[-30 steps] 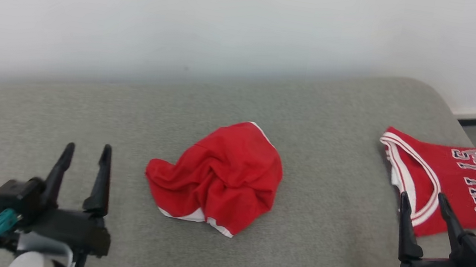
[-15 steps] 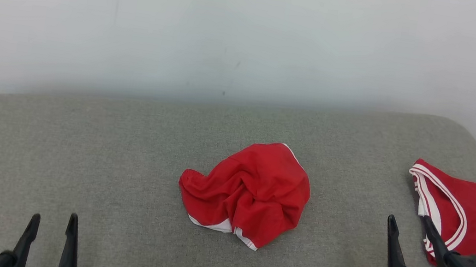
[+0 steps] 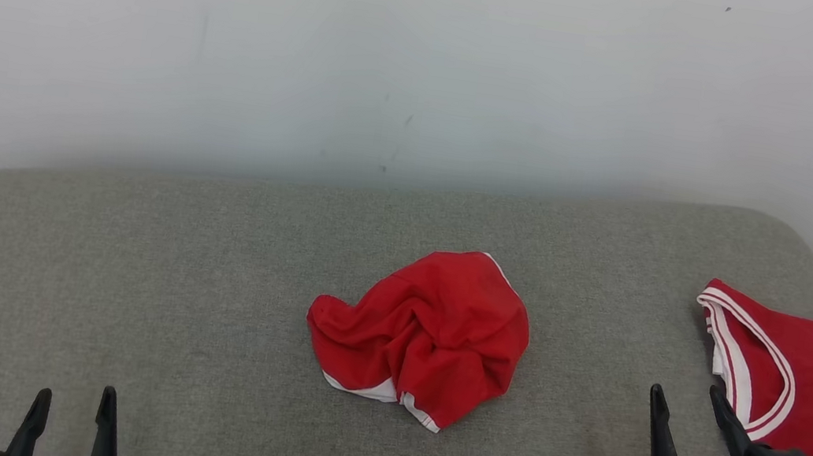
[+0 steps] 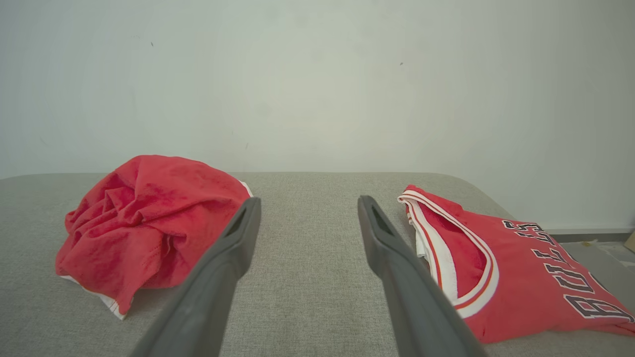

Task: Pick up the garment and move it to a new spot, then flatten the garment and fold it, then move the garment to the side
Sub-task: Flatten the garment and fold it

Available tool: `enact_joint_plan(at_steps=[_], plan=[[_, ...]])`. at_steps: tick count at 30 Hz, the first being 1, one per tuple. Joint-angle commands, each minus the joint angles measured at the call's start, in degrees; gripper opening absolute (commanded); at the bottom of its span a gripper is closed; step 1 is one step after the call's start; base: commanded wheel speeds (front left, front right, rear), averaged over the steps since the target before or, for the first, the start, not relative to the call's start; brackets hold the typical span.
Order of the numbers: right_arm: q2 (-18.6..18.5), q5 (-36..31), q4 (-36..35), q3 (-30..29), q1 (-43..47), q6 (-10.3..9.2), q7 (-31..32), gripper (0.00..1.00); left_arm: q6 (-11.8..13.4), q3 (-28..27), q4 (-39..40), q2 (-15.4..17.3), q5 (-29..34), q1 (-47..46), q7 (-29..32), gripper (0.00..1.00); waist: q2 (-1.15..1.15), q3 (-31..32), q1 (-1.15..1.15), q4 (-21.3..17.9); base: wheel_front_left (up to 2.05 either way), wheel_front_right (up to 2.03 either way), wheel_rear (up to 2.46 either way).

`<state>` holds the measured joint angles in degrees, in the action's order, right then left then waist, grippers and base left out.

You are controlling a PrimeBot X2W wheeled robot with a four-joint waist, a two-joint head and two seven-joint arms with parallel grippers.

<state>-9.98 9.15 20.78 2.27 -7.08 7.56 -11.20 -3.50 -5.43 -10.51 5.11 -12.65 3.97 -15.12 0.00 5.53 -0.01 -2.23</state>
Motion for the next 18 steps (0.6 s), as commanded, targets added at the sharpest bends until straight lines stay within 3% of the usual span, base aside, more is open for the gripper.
enact_joint_plan(at_steps=[1,18], plan=[[0.2,0.0,-0.1,0.1,0.4,-0.17,-0.3,1.00,0.0,-0.2,0.4,-0.3,0.6,0.1,0.0,1.00,0.00,0.0,0.01,-0.1,0.00,0.00,0.00],[0.6,-0.3,-0.2,1.4,-0.6,-0.17,0.1,1.00,-0.7,-0.5,-2.3,-1.3,1.1,-2.8,0.0,1.00,0.00,-1.0,0.01,-1.1,0.00,0.00,0.00]])
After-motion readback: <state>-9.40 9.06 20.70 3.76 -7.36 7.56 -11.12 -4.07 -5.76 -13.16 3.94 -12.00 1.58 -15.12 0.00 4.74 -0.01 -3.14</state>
